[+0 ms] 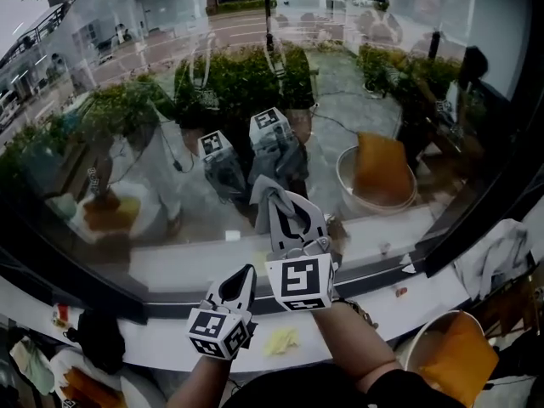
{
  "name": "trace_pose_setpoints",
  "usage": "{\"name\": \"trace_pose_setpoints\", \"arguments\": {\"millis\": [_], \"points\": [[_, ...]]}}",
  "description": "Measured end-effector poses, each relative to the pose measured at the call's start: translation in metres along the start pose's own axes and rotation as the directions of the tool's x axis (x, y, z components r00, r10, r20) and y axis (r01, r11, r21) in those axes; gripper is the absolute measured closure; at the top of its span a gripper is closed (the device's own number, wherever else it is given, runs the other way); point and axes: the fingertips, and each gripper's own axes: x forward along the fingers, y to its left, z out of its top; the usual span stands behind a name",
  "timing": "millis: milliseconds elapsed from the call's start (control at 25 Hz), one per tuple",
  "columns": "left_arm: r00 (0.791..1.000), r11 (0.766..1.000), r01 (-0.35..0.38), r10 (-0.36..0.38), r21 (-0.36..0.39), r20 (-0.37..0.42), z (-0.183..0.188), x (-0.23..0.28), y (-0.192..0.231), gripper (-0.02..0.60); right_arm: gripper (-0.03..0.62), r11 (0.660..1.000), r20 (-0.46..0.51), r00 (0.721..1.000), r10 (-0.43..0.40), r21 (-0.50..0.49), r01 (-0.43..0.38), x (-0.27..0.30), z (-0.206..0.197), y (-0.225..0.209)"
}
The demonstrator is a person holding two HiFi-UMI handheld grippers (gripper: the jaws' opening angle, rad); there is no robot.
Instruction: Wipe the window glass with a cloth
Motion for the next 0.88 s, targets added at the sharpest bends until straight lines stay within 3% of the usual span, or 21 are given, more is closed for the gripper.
{"name": "trace_pose_setpoints", "arguments": {"millis": [360, 880], "points": [[0.999, 0.999, 0.034, -0.034, 0.006, -0.010, -0.001, 0.030, -0.041, 0.574, 0.553, 0.998, -0.017, 0.998, -0.065, 0.003, 0.065, -0.023, -0.021, -0.067], [0.993, 0.993, 0.116, -0.116, 0.010, -0.038, -0.005, 0.108, -0.136, 0.574, 0.553, 0.982, -0.081, 0.979, -0.186, -0.005, 0.186, -0.068, -0.073, -0.210]]}}
